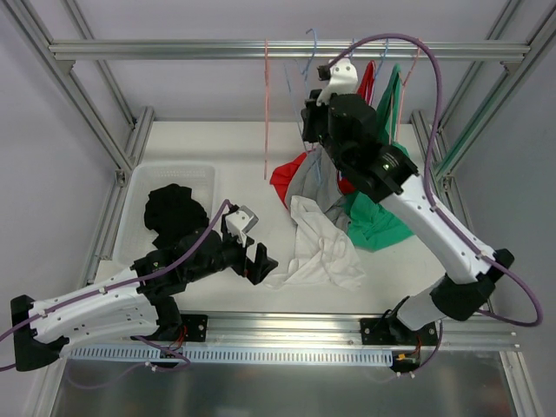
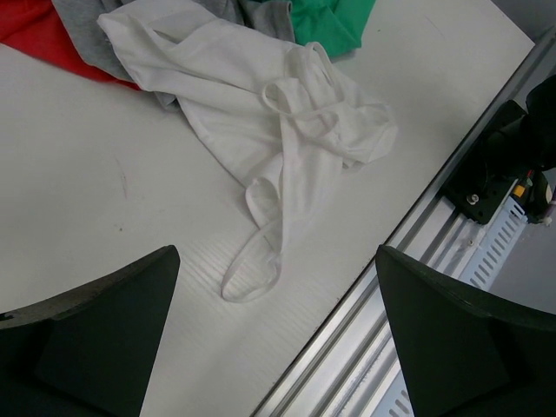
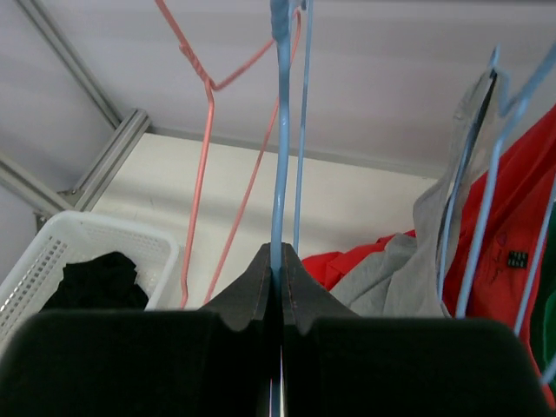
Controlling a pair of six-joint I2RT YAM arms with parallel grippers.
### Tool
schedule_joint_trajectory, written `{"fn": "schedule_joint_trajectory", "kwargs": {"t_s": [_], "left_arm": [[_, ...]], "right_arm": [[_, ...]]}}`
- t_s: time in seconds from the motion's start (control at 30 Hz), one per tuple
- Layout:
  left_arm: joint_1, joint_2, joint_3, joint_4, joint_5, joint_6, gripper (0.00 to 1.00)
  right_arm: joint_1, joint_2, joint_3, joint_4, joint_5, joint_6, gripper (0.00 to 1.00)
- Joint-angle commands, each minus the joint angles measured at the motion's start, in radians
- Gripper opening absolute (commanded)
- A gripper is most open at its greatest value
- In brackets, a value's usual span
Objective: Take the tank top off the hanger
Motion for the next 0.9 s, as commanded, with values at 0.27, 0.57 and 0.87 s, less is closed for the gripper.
{"fn": "schedule_joint_trajectory", "kwargs": {"t_s": [0.27, 0.57, 0.87], "left_arm": [[-0.001, -0.007, 0.011, -0.01, -0.009, -0.038, 0.99], [-0.004, 0.099, 0.035, 0.02, 0.028, -0.061, 0.99], [-0.044, 0.37, 0.089, 0.166, -0.034, -0.09, 0.99]], "right_arm": [[-0.068, 0.283, 0.268, -0.09, 0.017, 0.027, 0.0], [-0.074, 0.189, 0.184, -0.095, -0.105, 0.045, 0.39], [-0.072, -0.233, -0.108, -0.161, -0.279, -0.011, 1.0]]}}
